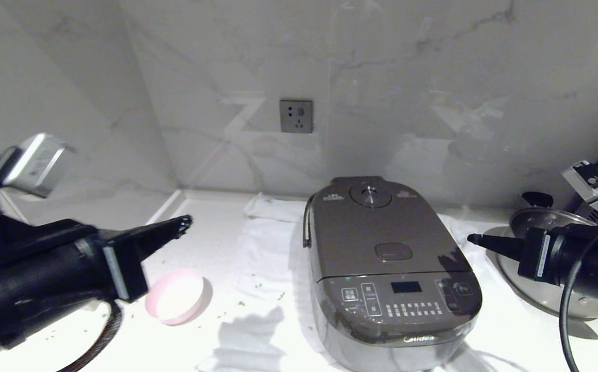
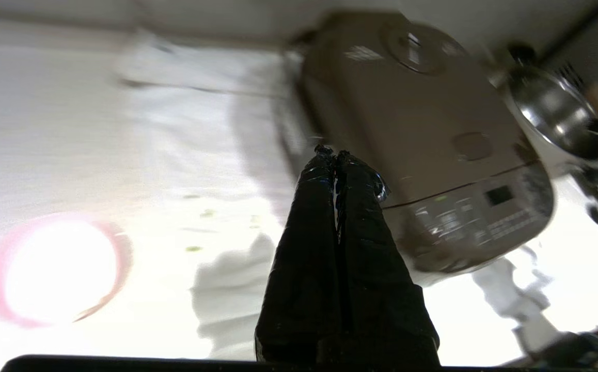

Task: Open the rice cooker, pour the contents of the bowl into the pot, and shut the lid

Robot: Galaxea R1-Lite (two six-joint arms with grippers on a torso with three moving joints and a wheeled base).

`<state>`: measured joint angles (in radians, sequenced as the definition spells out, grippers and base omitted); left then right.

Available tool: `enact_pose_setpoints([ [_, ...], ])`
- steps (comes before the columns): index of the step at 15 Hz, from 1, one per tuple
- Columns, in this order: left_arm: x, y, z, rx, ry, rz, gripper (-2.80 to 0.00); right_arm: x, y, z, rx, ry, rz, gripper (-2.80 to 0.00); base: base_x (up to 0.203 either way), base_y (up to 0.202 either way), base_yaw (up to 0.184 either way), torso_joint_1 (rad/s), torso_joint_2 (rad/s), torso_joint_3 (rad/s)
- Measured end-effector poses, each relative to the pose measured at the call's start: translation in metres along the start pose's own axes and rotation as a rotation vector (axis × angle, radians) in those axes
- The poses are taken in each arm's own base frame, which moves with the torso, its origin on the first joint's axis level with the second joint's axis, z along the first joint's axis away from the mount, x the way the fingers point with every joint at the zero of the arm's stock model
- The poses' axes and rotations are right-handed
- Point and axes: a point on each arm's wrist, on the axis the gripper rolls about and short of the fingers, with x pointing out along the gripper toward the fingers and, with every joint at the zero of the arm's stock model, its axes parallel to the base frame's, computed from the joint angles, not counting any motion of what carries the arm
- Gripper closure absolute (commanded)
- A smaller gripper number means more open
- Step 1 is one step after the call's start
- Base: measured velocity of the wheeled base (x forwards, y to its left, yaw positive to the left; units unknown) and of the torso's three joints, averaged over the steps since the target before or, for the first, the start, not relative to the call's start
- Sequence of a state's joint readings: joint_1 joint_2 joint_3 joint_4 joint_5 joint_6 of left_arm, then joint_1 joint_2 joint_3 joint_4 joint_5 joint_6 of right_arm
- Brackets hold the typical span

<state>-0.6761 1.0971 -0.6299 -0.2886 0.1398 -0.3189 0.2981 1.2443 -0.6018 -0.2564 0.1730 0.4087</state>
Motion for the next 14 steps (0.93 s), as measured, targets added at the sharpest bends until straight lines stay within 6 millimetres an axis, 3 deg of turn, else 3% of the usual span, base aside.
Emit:
enact_pose_setpoints([
  [4,-0.078,0.030,-0.014,0.090,-0.166,0.152,0.00,0.001,0.000,0.000,0.000,-0.003,-0.004,0.00,0.000,0.000,0.000,0.000,0.00,0.000],
  [7,-0.120,0.039,-0.029,0.160,-0.258,0.336,0.00,0.010,-0.002,0.001,0.004,0.017,-0.017,0.00,0.000,0.000,0.000,0.000,0.00,0.000],
  [14,-0.164,0.032,-0.061,0.260,-0.386,0.611,0.00,0.025,-0.002,0.001,0.008,0.059,-0.018,0.00,0.000,0.000,0.000,0.000,0.00,0.000],
])
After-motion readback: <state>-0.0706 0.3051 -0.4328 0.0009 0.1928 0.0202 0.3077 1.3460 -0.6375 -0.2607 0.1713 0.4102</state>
